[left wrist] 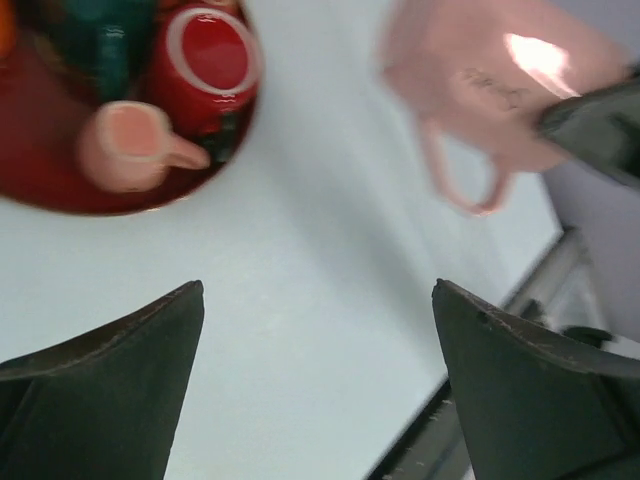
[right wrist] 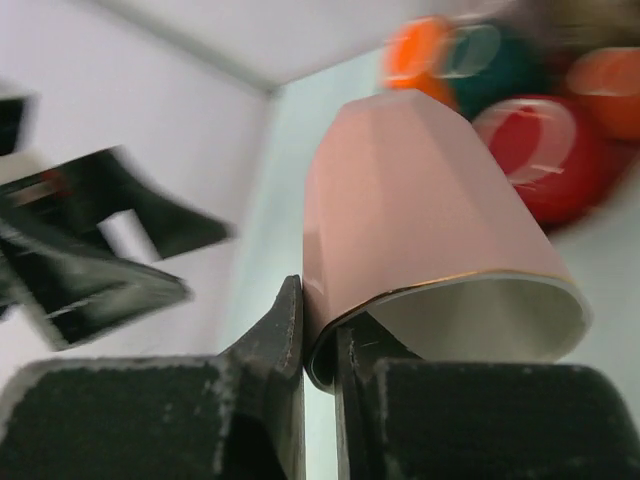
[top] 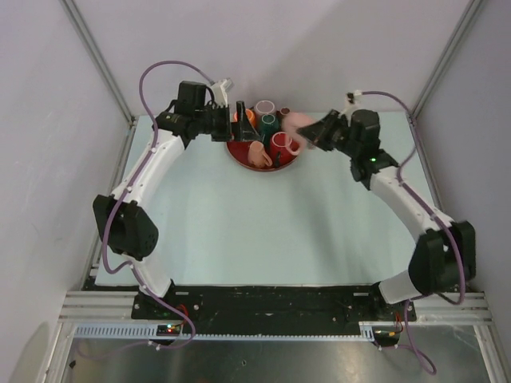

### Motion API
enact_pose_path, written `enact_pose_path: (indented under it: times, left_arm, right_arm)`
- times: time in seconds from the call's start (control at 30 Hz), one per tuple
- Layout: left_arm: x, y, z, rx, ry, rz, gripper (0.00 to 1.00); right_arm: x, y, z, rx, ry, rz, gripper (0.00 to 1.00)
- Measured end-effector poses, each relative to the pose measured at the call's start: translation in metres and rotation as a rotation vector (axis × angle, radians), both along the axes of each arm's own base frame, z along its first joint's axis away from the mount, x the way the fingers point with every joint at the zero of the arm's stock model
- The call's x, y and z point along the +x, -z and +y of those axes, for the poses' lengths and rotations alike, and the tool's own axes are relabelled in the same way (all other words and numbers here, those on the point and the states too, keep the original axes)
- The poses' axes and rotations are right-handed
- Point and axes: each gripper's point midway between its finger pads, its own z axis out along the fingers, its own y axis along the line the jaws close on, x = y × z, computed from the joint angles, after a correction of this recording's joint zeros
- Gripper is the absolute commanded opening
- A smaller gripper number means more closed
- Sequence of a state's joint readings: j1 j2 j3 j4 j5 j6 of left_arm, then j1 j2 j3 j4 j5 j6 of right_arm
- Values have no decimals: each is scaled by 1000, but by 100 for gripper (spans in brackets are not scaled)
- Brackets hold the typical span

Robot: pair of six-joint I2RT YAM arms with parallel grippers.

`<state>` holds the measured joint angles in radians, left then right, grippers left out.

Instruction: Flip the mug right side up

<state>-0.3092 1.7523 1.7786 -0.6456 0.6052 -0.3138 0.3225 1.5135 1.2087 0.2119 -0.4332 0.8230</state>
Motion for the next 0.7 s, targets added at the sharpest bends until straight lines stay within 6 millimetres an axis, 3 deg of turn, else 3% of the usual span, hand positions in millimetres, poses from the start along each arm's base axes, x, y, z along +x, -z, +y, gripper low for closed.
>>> enact_pose_path:
  times: [0.07,0.17,0.3,0.4,0.53,0.7]
  left_arm:
    - [11,11,15,77,-52,-32,99]
    - [23,22,39,179,-118,-74,100]
    - [30,30,66,286,-170,-106,100]
    - [34,34,79,332,-190,-116,100]
    - [36,36,90,353,-205,-114,100]
    - [37,34,98,344,-217,-110,100]
  right_arm:
    - [-2,19,-41,-154,160,69,0]
    - [-20,35,-109,-385,374,171,0]
    - [-66,57,-193,-630,566,354,0]
    - [-105,91,-247,-753,638,585,0]
    - [-151,144,-299,-805,696,899,0]
    - [-197,192,-327,-717,730,1155,0]
